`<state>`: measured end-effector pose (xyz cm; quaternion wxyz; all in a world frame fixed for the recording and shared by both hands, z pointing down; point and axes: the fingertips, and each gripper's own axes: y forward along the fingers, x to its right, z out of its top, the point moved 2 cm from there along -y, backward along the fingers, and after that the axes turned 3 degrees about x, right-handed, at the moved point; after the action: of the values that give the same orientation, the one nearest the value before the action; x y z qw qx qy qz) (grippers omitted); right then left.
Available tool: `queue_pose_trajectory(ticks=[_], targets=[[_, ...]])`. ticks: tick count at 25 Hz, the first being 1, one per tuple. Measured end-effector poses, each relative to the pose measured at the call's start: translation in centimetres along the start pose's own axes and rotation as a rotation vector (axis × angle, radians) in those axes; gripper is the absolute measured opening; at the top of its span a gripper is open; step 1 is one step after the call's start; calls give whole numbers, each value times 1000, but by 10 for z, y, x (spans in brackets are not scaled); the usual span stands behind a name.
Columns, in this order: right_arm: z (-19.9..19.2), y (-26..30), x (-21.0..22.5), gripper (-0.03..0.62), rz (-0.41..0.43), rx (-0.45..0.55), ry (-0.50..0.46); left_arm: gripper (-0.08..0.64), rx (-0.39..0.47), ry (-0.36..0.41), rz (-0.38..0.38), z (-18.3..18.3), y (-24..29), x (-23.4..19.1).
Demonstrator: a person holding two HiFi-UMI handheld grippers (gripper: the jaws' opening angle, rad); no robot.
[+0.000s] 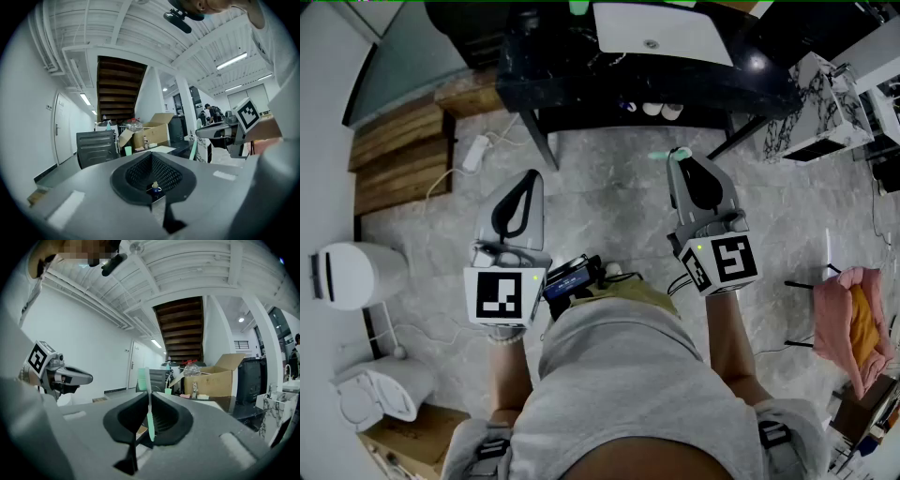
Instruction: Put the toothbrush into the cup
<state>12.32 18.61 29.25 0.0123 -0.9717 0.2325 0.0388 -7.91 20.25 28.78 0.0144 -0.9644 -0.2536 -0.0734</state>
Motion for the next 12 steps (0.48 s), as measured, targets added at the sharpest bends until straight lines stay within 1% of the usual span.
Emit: queue_pose_trajectory(ticks=[4, 12], targets=[[0, 1, 1, 21, -7, 9, 16, 9, 6, -11, 6, 3, 1, -1], [-2, 1, 1, 21, 0, 1, 11, 9, 0, -8, 6, 1, 1, 1]])
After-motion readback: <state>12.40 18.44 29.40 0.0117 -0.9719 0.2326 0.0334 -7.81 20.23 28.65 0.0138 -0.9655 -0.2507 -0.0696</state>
